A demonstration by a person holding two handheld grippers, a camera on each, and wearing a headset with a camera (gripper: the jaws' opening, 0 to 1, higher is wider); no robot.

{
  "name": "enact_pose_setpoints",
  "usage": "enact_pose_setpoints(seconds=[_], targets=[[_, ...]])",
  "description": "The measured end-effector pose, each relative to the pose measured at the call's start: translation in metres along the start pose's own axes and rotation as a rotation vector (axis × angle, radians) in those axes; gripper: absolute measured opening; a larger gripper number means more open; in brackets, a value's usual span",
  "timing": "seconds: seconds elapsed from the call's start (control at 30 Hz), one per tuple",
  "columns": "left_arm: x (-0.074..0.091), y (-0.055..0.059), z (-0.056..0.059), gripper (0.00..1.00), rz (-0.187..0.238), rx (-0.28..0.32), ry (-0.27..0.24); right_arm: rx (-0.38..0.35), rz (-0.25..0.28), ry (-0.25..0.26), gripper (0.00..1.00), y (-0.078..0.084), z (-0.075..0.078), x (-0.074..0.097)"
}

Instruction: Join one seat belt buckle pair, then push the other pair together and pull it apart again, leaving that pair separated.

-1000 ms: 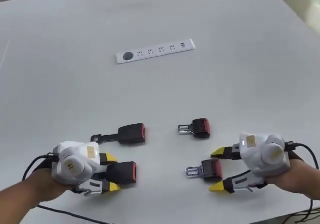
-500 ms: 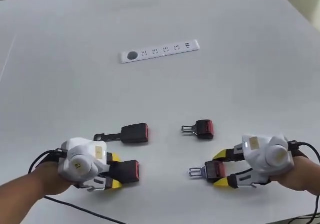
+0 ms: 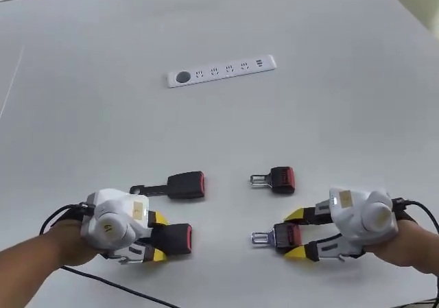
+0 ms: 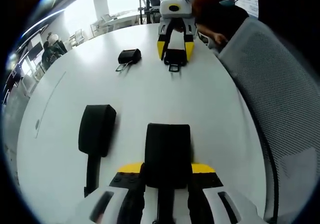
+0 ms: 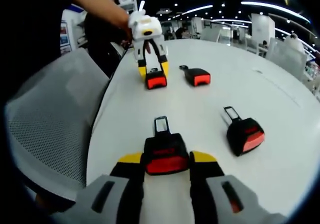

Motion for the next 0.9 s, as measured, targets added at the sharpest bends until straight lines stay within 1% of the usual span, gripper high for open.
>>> enact_pose_setpoints(seconds=[0.23, 0.27, 0.4, 0.63, 0.7, 0.8, 0.83, 0.9], targets=[[0.000, 0.000, 0.000, 0.34, -0.004, 0.002, 0.001, -0.007, 0.035, -0.002, 0.34, -0.014, 0.001, -0.016], [0.000, 0.000, 0.000, 0.34, -0.004, 0.003, 0.001, 0.006, 0.044, -0.003, 0.34, -0.018, 0.001, -0.021], [0.000, 0.000, 0.000, 0.34, -0.007, 0.000, 0.003, 0.010, 0.070, -0.017, 0.34, -0.029, 0.000, -0.032], [0.000, 0.000, 0.000, 0.34, -0.016, 0.002, 0.002, -0.002, 0.088, -0.019, 0.35, -0.045, 0.003, -0.049], [0.000, 0.000, 0.000, 0.34, -0.019, 0.001, 0.003, 0.000, 0.096, -0.029, 0.35, -0.052, 0.003, -0.057], [-0.001, 0.000, 0.000, 0.34, -0.025, -0.002, 0.004, -0.003, 0.104, -0.029, 0.35, -0.061, 0.005, -0.069], [-0.001, 0.000, 0.000, 0.34, -0.028, -0.004, 0.005, -0.012, 0.117, -0.038, 0.35, -0.064, 0.005, -0.072], [-0.001, 0.000, 0.000, 0.34, -0.031, -0.014, 0.007, 0.001, 0.116, -0.040, 0.35, -0.069, 0.005, -0.077]])
Point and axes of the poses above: the centre of the closed fingertips' face, and the gripper's own axes: x roughly backward along the fingers, z roughly to its right, y roughly out of its underside, the point moved 1 cm from there along x, roughly backward along the fingers, and after that the axes turned 8 degrees about -y, right-handed, at the moved point
